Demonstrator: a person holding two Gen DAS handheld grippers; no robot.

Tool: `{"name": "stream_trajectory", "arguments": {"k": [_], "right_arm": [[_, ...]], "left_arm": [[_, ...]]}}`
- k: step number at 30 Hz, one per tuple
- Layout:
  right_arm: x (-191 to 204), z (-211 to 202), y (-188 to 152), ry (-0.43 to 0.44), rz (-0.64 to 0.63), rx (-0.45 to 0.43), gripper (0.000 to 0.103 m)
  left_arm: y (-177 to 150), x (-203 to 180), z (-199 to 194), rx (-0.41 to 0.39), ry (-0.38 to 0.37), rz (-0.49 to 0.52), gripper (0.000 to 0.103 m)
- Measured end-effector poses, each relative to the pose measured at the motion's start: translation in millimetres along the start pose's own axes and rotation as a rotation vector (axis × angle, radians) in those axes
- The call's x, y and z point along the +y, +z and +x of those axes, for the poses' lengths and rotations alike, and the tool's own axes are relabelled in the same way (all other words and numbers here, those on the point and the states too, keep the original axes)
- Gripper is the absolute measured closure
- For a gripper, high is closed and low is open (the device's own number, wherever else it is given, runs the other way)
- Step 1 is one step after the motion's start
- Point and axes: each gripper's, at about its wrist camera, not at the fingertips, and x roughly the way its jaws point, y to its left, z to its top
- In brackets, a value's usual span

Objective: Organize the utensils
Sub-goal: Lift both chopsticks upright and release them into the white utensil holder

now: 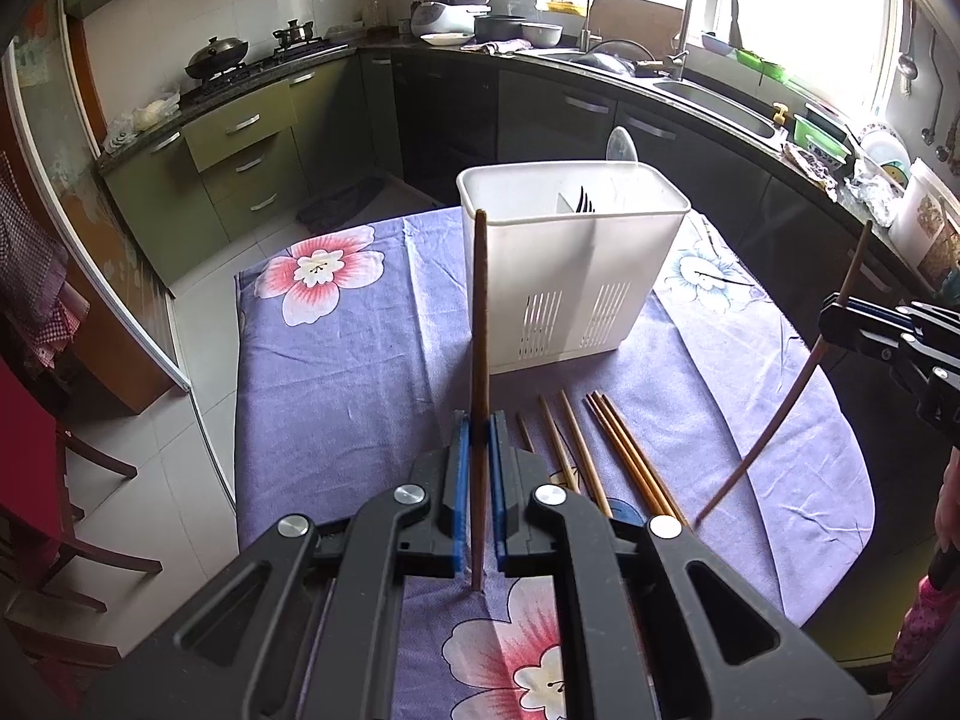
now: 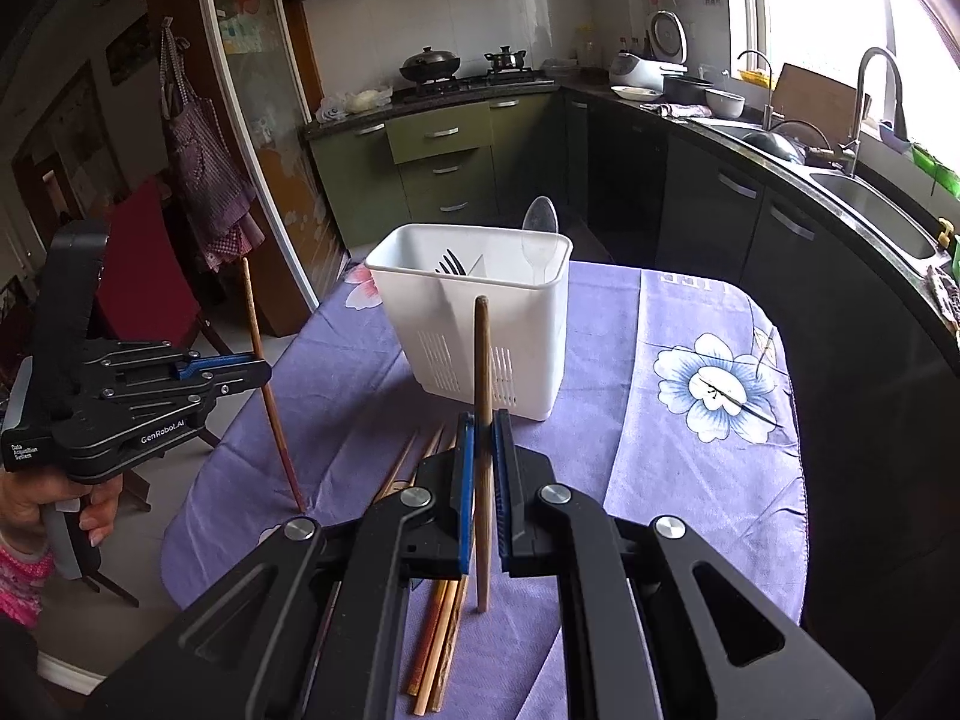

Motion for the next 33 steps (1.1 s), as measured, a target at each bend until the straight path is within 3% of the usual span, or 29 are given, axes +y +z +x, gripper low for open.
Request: {"name": "stream_trajectory", "arguments": {"k": [15, 25, 29, 33], "right_arm": [[8, -33, 56, 0.008, -0.017, -0.084, 0.096], [2, -78, 125, 0.021, 0.012, -0.225, 0.096], [-1, -83, 145, 0.023, 0.022, -0.277, 0.096], [-6, -80, 161, 0.006, 0.030, -0.301, 0.096]], "left_arm": [[40, -1, -39, -0.081, -0.045, -0.014, 0.097], [103, -13, -102, -0.274, -0.053, 0.003, 0.097], [124, -16, -109, -0.356, -0.068, -0.005, 0.097], [143, -18, -100, -0.427, -0.037, -0.012, 0.097]]}}
